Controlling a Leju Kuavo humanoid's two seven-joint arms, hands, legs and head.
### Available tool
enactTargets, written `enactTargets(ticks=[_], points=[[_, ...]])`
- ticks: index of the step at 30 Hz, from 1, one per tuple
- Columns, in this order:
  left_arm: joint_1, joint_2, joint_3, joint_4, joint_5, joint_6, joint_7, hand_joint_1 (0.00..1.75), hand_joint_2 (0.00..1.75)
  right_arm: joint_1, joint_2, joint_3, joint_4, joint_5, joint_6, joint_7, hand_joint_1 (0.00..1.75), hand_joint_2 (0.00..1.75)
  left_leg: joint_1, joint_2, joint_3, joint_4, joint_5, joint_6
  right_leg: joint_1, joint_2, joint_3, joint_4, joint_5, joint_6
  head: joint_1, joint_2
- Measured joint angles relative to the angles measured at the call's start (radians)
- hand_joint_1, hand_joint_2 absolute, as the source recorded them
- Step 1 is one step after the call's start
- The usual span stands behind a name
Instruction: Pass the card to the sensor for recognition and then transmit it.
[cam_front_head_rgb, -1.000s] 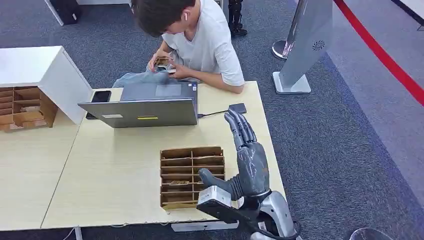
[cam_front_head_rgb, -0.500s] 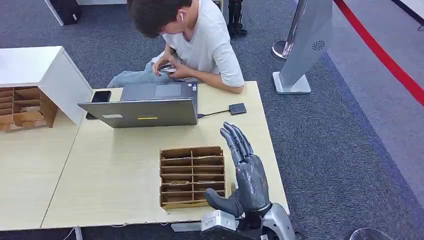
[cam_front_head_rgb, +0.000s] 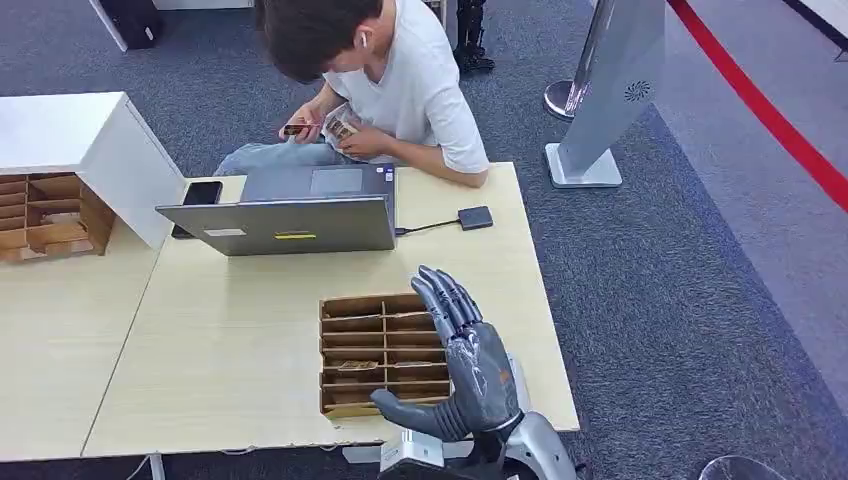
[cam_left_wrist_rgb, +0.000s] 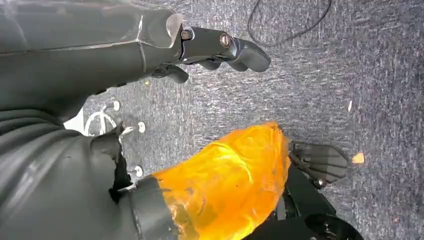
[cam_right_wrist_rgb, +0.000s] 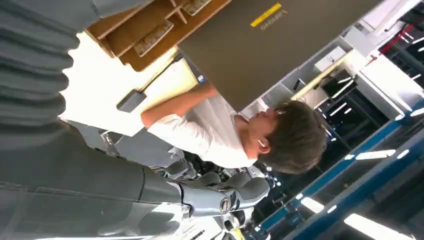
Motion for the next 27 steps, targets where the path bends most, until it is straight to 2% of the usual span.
enactTargets(ticks=[10,27], points=[[-0.001,0.003,0.000,0.000,0.000,0.007,-0.001,0.00,0.00,-0.011,-0.001,0.014,0.056,0.096,0.000,0.062,0.00,1.75,0.000,0.000,0.000,0.000,0.000,0.000,0.000,0.000,0.000,0.000,0.000,0.000,0.000,0.000],[-0.001,0.011,0.000,0.001,-0.008,0.000,-0.006,0.00,0.00,-0.023,-0.011,0.035,0.103,0.164,0.019,0.084,0.00,1.75,0.000,0.000,0.000,0.000,0.000,0.000,0.000,0.000,0.000,0.000,0.000,0.000,0.000,0.000]])
